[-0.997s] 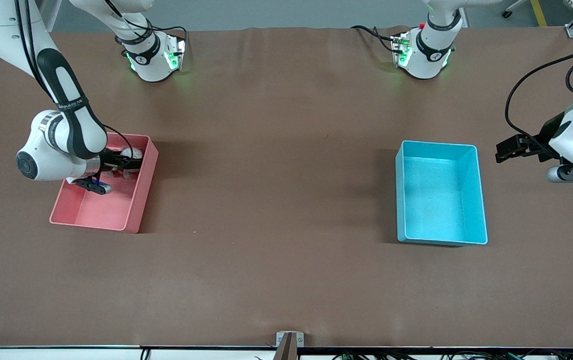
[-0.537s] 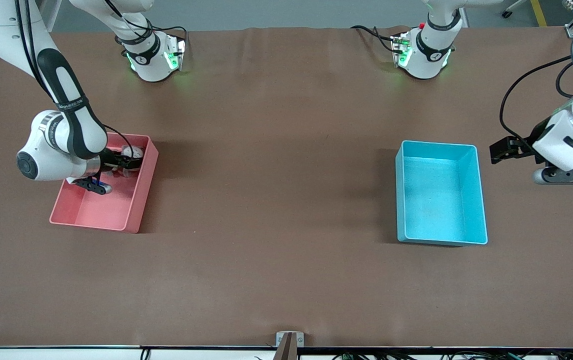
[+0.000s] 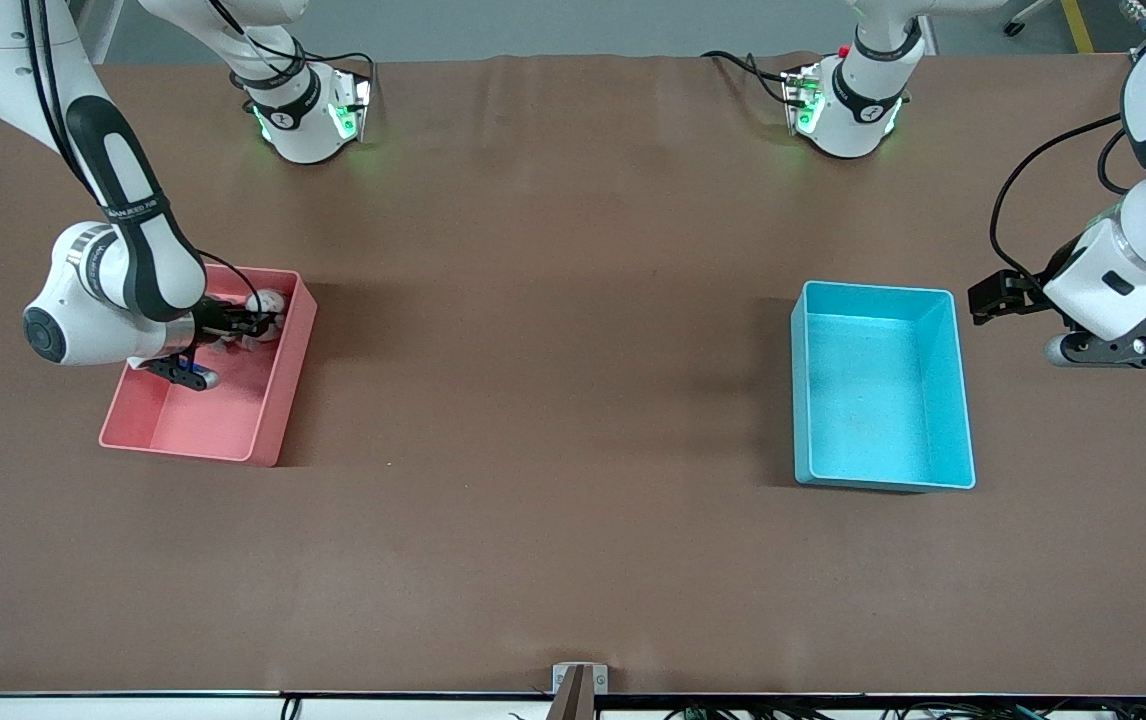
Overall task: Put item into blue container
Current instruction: 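Grasp one grey plush with the right gripper and lift it out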
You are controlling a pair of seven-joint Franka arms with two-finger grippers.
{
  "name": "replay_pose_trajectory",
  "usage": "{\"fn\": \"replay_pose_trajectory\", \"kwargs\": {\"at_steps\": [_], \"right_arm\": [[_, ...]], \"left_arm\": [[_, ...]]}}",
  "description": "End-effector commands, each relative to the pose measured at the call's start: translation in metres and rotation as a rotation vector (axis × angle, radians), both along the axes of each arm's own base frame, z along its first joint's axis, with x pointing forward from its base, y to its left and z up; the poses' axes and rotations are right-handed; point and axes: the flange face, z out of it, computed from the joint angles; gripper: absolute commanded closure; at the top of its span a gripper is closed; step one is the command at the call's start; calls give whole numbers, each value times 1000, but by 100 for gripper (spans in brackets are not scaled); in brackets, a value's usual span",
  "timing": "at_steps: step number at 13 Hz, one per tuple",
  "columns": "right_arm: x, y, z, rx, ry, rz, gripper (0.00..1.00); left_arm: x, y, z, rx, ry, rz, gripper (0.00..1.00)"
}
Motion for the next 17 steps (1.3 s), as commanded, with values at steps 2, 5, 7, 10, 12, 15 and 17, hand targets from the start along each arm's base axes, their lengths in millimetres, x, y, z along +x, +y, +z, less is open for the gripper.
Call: {"fn": "replay_pose_trajectory", "kwargs": {"at_steps": [2,5,7,10,12,15,17], "right_arm": [[15,-4,16,30,-1,8,95],[48,-16,60,53,36,25,95],[73,-19,92,54,64,61,95],[100,-8,134,15,118,29,95],[107,30,150,-43,162,-32,95],[111,122,161,-59,216,-187,95],[115,187,163,-99,173,-259,95]], "left_arm": [[-1,3,-2,-20,10,-8,0],[-3,-14,-5,-120,22,35,0],[-6,-50,-10,-114,31,63,0],[-11,-129,-17,-109,-23,169,0],[-11,-170,-37,-121,-35,128,0],[-25,-239,-67,-119,-28,144,0],[-34,-269,-79,-123,-37,205,0]]}}
